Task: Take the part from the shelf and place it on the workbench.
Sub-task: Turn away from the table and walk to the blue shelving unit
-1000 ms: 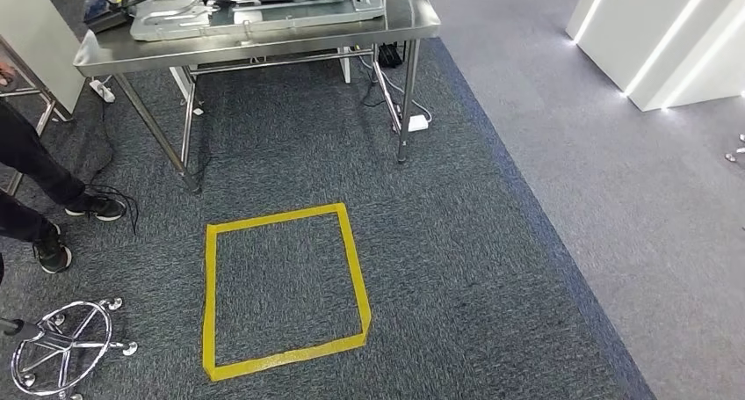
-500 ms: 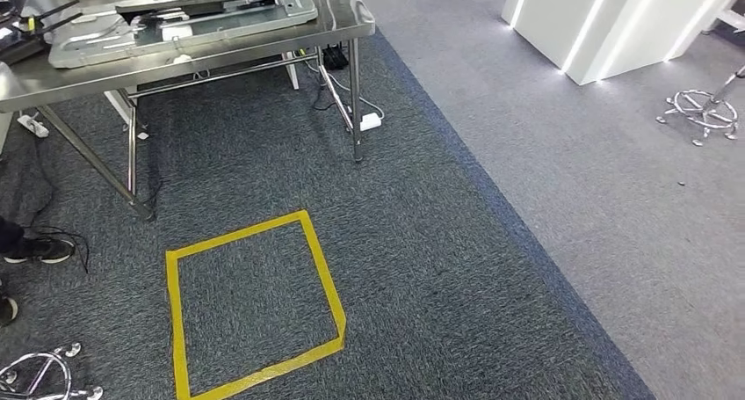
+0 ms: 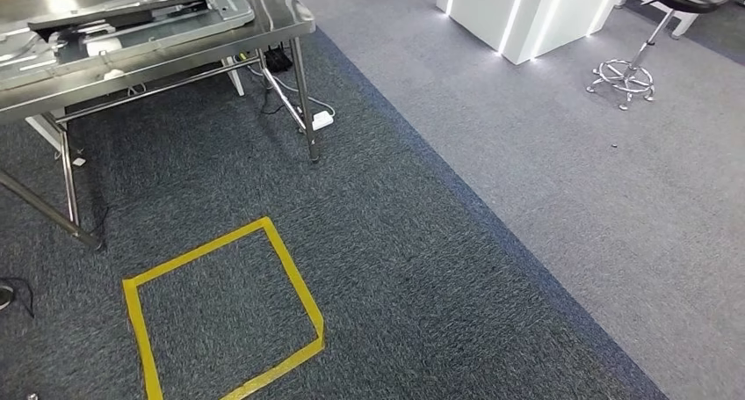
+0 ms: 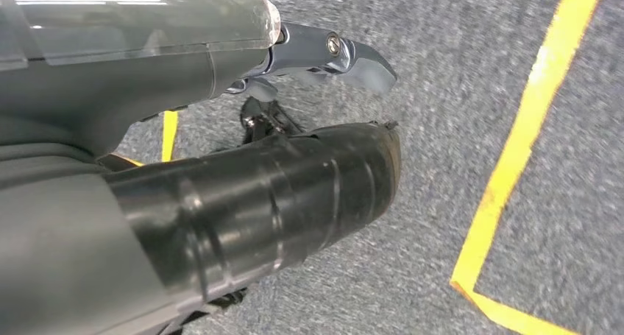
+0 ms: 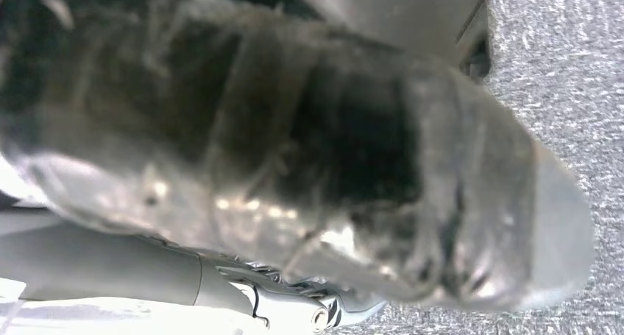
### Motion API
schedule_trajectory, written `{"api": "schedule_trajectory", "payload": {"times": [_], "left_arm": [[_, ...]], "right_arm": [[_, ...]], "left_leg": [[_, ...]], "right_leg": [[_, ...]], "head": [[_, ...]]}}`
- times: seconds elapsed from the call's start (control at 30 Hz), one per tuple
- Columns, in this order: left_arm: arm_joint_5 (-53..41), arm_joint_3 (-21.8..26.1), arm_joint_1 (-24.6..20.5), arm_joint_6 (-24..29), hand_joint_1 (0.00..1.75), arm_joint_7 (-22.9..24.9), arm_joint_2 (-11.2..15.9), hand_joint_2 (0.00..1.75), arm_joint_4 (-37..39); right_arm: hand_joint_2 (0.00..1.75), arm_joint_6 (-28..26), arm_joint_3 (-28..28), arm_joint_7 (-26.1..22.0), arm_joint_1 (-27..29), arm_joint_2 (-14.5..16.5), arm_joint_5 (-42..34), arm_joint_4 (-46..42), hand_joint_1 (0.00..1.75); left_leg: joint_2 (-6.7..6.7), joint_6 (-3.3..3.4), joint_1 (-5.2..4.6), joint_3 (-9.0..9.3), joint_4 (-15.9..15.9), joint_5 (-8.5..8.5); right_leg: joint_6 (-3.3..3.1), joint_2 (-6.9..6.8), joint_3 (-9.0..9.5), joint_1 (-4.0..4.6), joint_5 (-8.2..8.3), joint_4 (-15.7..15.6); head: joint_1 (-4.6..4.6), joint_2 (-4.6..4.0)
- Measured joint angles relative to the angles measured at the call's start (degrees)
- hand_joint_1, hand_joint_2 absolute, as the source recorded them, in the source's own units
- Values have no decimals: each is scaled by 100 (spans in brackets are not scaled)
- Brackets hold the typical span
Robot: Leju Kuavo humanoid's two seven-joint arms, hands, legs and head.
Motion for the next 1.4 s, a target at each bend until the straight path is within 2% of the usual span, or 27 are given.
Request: {"api": "schedule_trajectory", "payload": {"times": [0.03,0.1,0.17,0.23,0.3,0.33,0.37,0.4,0.47,0.53,0.6,0.67,0.73,0.8,0.83,0.87,0.9,0.97,1.03,1.1,1.13,1.2,1.27,1.3,1.33,1.37,1.4], "left_arm": [[0,2,-8,2,0,-5,1,0,0],[0,4,-30,5,0,-24,2,0,0],[0,7,-38,5,0,-60,9,0,-1],[0,8,-15,4,0,-95,16,0,-1],[-1,8,7,8,0,-113,21,0,-1],[-1,9,10,11,0,-117,25,0,-1],[-1,9,12,14,0,-120,29,0,-1],[-1,10,15,16,0,-123,34,0,-1],[0,14,29,20,0,-133,50,0,2],[-4,21,24,27,0,-149,62,0,5],[-6,28,-10,32,0,-160,62,0,5],[-1,33,-23,36,0,-160,61,0,4],[2,36,2,43,0,-158,64,0,4],[2,40,27,48,0,-158,73,0,4],[2,40,31,49,0,-158,75,0,4],[2,41,30,50,0,-158,76,0,4],[2,41,27,50,0,-158,75,0,4],[2,41,17,50,0,-158,74,0,4],[2,42,5,50,0,-157,74,0,4],[2,43,-18,50,0,-156,74,0,3],[2,43,-30,50,0,-155,75,0,2],[2,44,-22,50,0,-154,76,0,-1],[1,45,14,49,0,-150,76,0,-1],[0,45,27,48,0,-148,76,0,-1],[-1,45,33,48,0,-146,77,0,-1],[-1,45,35,48,0,-145,77,0,-1],[-1,45,37,48,0,-144,76,0,-1]], "right_arm": [[0,0,0,-3,-1,0,1,0,0],[0,0,0,-4,9,-2,8,0,0],[0,1,0,-2,14,-4,16,0,0],[0,8,0,6,3,-4,20,0,0],[0,19,0,16,-5,-4,27,0,0],[0,19,0,21,-1,-4,30,0,0],[0,14,0,26,3,-4,32,0,0],[0,6,0,31,5,-4,33,0,0],[0,-13,0,42,8,10,33,2,0],[0,-45,-1,69,8,34,38,4,0],[0,-75,-1,100,22,47,46,9,0],[0,-82,0,117,34,49,52,13,0],[0,-81,0,125,23,50,52,13,0],[0,-81,0,127,17,50,52,13,0],[0,-81,0,129,23,50,52,13,0],[0,-81,0,131,29,50,52,13,0],[0,-81,0,133,35,50,52,13,0],[0,-81,0,135,32,50,52,13,0],[0,-80,0,135,22,54,53,13,0],[0,-78,0,136,28,57,56,13,0],[0,-76,0,136,34,59,57,13,0],[0,-75,0,137,30,63,59,13,0],[0,-73,0,138,17,71,60,13,0],[0,-72,0,138,14,74,61,13,0],[0,-68,0,138,17,76,61,13,0],[0,-61,0,138,22,76,61,13,0],[0,-50,0,139,26,76,61,13,0]], "left_leg": [[37,-35,-12,20,-3,-10],[109,-108,-18,65,-9,-19],[-40,-167,8,14,178,-156],[-354,-189,32,-263,809,-542],[-493,-186,31,-621,1554,-868],[-507,-179,30,-707,1703,-861],[-515,-165,29,-698,1638,-735],[-543,-146,29,-589,1353,-515],[-746,-94,29,-282,557,-105],[-897,-63,16,-139,154,15],[-828,-29,1,-126,123,15],[-693,51,9,-93,69,53],[-528,120,10,-78,30,70],[-364,144,-7,-83,30,58],[-284,146,-13,-82,31,49],[-208,141,-14,-74,32,40],[-142,131,-15,-59,32,28],[-28,90,-26,-14,33,-4],[63,32,-46,23,35,-36],[160,-30,-54,61,22,-50],[148,-65,-44,78,36,-74],[-101,-119,-24,-10,292,-269],[-414,-137,-13,-334,982,-645],[-476,-139,-12,-525,1365,-795],[-496,-140,-12,-657,1605,-837],[-504,-137,-12,-704,1650,-763],[-512,-130,-11,-651,1479,-587]], "right_leg": [[-38,-13,25,20,-6,-68],[-113,93,11,30,11,-75],[-201,196,19,3,46,-116],[-267,310,19,-13,75,-143],[-290,447,7,8,81,-139],[-292,524,8,19,82,-135],[-292,607,13,29,82,-128],[-287,689,19,33,78,-116],[-259,839,7,38,61,-71],[-200,956,-46,38,52,-28],[-124,1054,-87,30,70,-28],[-73,856,-150,34,-25,110],[-37,494,-393,39,-342,641],[5,353,-743,19,-659,1360],[20,330,-835,6,-693,1552],[28,309,-816,-3,-613,1524],[27,274,-674,-8,-438,1256],[-15,62,-237,15,-84,436],[-84,-83,-22,63,33,-6],[-148,6,-37,90,35,-52],[-181,66,-31,81,53,-78],[-260,199,-10,46,102,-142],[-303,338,-15,34,131,-162],[-310,416,-23,40,135,-158],[-313,495,-26,45,136,-151],[-312,577,-26,48,135,-142],[-309,661,-25,47,133,-129]], "head": [[-1,0],[-3,0],[-7,0],[-11,0],[-13,0],[-13,0],[-13,0],[-13,0],[-12,0],[-13,0],[-13,0],[-7,0],[1,0],[3,0],[4,0],[4,0],[4,0],[3,0],[1,0],[0,0],[0,0],[-2,0],[-4,0],[-5,0],[-5,0],[-5,0],[-5,0]]}}
